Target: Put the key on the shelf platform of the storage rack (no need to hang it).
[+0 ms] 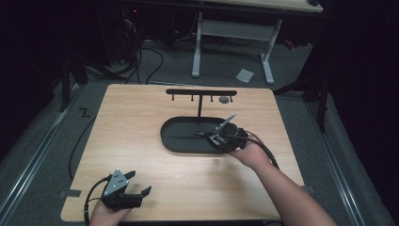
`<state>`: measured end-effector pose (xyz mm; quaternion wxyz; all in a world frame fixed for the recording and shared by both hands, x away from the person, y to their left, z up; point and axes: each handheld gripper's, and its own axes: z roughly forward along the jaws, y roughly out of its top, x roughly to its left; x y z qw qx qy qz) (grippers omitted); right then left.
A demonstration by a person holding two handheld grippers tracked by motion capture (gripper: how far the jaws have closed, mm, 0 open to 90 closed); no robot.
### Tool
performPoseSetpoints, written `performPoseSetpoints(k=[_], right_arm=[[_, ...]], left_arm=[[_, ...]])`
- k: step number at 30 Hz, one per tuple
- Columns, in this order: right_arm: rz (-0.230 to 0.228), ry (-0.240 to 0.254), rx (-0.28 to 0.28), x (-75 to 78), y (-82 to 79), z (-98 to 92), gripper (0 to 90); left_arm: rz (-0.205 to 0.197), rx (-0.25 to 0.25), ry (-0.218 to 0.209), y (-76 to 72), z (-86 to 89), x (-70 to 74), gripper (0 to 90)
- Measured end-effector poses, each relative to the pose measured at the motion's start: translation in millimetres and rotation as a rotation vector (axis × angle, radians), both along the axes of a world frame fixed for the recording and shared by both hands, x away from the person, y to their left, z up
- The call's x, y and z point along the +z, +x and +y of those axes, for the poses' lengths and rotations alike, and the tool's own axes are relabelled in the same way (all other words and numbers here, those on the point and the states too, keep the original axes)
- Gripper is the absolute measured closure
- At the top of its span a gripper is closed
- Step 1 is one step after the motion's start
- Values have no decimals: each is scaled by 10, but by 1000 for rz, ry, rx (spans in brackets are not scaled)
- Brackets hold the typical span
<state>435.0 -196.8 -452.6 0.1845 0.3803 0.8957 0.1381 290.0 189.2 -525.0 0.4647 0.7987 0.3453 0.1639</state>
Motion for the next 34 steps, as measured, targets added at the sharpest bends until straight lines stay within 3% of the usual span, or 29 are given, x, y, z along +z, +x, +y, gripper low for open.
performPoseSetpoints(k=[2, 3, 5, 7, 9, 10, 11, 13, 14, 16, 19, 21, 23, 25, 26, 34], right_arm=[[-15, 9, 0, -4, -40, -3, 384], [-53, 39, 2, -10, -116, -17, 400], [-84, 103, -2, -44, -229, -58, 395], [-95, 116, -1, -59, -264, -71, 391], [-168, 129, 11, -107, -404, -109, 367], [-203, 160, 7, -151, -508, -148, 353], [-203, 160, 7, -151, -508, -148, 353], [-212, 228, -17, -217, -618, -211, 355], [-211, 297, -53, -293, -731, -291, 354], [-219, 317, -64, -323, -782, -322, 353], [-286, 388, -98, -491, -1091, -481, 296], [-302, 393, -104, -518, -1154, -506, 277], [-365, 376, -96, -616, -1408, -637, 260], [-369, 399, -95, -584, -1438, -672, 234], [-412, 434, -116, -559, -1476, -749, 230], [-368, 458, -139, -666, -1395, -787, 216]], left_arm=[[1, 1, 1, -2, 2, 1, 169], [2, 1, 2, -3, 2, 1, 169], [0, 0, 6, -10, -2, 1, 169], [-2, 1, 7, -13, -8, 0, 169], [-4, 0, 9, -16, -15, 1, 169], [-3, -1, 11, -17, -16, 0, 169], [-3, -2, 11, -17, -18, -1, 169], [-2, -5, 15, -19, -22, -2, 169], [-1, -5, 17, -20, -23, 0, 169], [-6, -4, 17, -30, -32, 8, 169], [-12, -13, 27, -49, -61, 16, 169], [-11, -15, 27, -51, -73, 12, 169], [-8, -15, 29, -47, -87, 8, 169], [-8, -14, 27, -45, -89, 6, 169], [-4, -12, 29, -40, -97, -3, 169], [2, -14, 38, -28, -122, -14, 168]])
